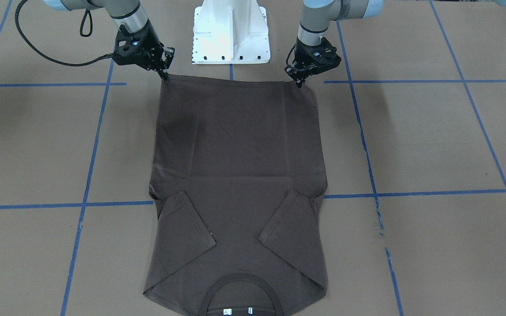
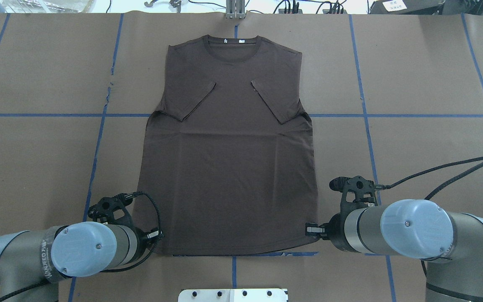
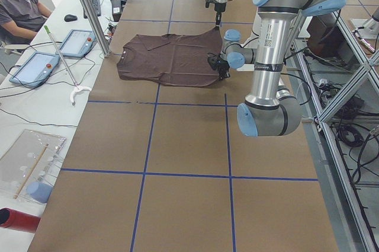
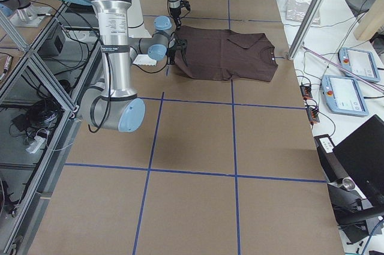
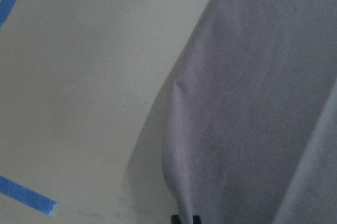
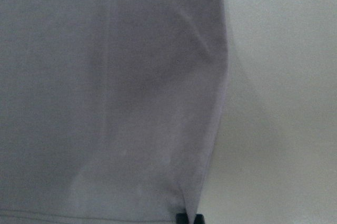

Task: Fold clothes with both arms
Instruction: 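Grasp both hem corners with the left and right grippers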

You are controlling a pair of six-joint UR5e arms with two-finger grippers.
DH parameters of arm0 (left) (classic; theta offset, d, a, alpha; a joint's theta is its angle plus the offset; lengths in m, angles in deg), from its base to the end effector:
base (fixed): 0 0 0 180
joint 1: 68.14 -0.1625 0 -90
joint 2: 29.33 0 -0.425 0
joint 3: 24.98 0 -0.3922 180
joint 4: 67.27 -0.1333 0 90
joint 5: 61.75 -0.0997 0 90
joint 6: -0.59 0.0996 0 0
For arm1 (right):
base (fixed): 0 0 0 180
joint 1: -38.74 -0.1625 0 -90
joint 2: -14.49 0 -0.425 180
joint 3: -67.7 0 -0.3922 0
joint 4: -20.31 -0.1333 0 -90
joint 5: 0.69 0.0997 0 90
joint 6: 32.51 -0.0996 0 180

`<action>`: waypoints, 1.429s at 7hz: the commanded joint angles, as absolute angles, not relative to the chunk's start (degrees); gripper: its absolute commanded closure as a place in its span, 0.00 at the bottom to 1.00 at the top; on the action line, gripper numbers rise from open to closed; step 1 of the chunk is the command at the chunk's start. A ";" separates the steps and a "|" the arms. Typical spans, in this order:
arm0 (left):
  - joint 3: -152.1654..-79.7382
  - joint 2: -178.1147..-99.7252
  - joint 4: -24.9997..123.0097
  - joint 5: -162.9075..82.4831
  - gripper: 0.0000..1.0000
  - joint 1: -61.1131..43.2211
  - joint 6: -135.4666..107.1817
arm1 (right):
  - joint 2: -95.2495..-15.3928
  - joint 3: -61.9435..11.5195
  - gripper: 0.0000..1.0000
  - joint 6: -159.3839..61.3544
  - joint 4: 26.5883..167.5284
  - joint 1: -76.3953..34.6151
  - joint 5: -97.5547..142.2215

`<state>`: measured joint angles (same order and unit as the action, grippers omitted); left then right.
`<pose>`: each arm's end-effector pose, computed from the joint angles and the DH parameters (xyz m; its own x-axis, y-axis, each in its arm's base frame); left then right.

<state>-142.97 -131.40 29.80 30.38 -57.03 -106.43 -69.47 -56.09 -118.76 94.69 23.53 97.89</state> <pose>0.4949 -0.2293 0.3203 0.5898 -0.4139 -0.6934 0.3540 0.9043 -0.2387 -0.4356 -0.2412 0.3077 0.5553 0.0840 0.8274 -0.1048 0.9940 -0.0306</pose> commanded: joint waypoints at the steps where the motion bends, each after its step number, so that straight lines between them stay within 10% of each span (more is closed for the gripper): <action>1: -147.13 -130.14 28.89 30.28 1.00 -56.80 -106.03 | -73.19 -60.15 1.00 -118.73 94.67 22.75 100.90; 6: -159.89 -130.13 17.45 30.54 1.00 -67.62 -104.35 | -77.98 -67.92 1.00 -119.00 94.67 24.86 114.71; 10: -159.99 -134.60 16.57 35.02 1.00 -49.91 -92.71 | -70.43 -60.66 1.00 -109.72 94.23 8.48 115.76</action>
<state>-160.62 -132.56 16.87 33.75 -56.20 -97.63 -72.75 -63.94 -113.75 94.45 15.09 114.91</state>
